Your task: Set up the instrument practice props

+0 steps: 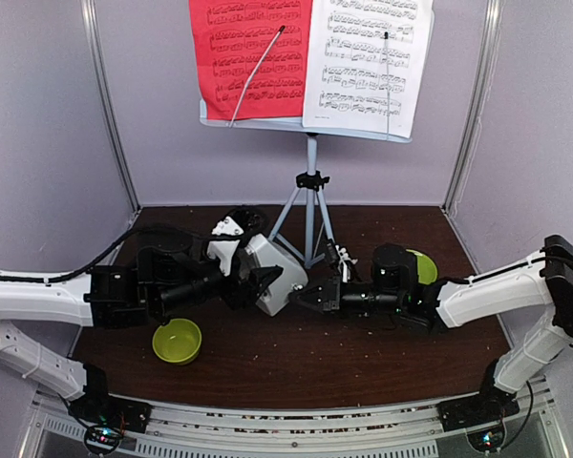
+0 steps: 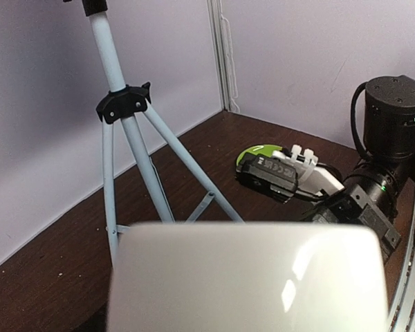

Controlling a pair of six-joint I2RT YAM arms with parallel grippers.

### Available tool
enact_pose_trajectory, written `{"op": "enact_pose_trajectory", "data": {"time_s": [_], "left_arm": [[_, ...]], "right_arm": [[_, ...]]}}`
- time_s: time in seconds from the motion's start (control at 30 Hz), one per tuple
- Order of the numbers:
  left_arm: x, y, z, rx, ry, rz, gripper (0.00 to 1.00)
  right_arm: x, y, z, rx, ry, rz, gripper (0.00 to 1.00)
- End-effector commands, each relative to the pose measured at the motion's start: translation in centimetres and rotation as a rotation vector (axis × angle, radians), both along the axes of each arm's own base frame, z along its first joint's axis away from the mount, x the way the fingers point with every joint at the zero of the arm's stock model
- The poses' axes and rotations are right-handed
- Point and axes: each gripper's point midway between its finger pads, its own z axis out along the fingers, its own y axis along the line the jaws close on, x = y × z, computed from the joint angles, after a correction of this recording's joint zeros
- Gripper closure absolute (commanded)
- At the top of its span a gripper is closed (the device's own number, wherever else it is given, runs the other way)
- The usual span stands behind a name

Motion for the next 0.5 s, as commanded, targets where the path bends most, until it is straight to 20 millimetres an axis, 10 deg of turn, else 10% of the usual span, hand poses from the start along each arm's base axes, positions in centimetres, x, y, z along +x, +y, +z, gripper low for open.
{"op": "enact_pose_trajectory", "data": {"time_s": [0.0, 0.47], "left_arm": [[-3.6, -1.3, 5.9, -0.149, -0.123, -0.190, 0.74], [-5.1, -0.5, 4.2, -0.052, -0.151, -0.248, 0.74]], "right_arm": [[2.1, -0.3, 3.2, 0.204, 0.077, -0.056, 1.00], [3.3, -1.1, 4.6, 0.435, 0.230, -0.063, 1.00]]}}
